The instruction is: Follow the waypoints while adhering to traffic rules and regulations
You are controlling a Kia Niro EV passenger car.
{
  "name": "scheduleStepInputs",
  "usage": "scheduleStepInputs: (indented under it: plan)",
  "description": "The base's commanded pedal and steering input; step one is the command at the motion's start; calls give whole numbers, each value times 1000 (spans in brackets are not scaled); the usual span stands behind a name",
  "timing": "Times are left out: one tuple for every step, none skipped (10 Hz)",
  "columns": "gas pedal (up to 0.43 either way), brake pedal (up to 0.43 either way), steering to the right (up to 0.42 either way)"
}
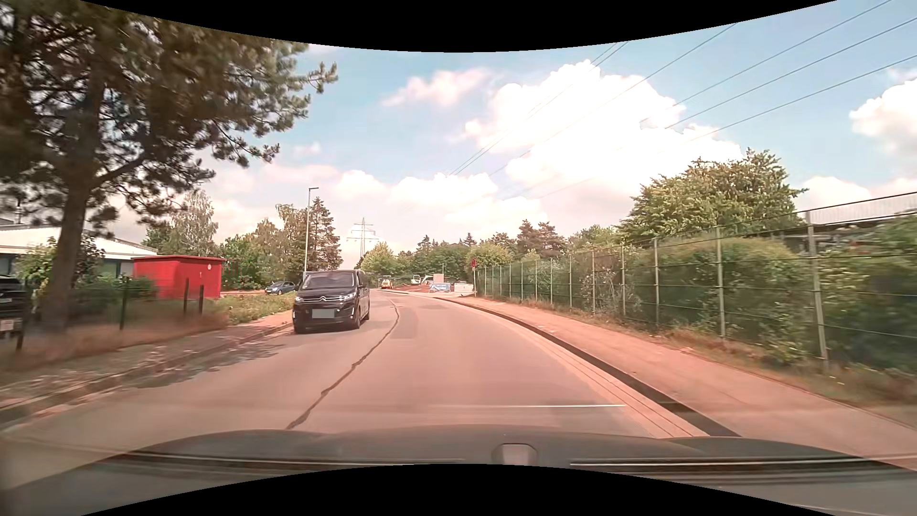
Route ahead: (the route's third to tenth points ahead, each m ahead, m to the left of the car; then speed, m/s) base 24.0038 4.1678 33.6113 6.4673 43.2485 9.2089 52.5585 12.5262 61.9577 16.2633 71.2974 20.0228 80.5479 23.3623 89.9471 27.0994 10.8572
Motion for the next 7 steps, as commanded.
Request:
scheduleStepInputs:
  plan:
    - [138,0,-37]
    - [138,0,-38]
    - [138,0,-39]
    - [138,0,-40]
    - [138,0,-40]
    - [138,0,-40]
    - [138,0,-40]
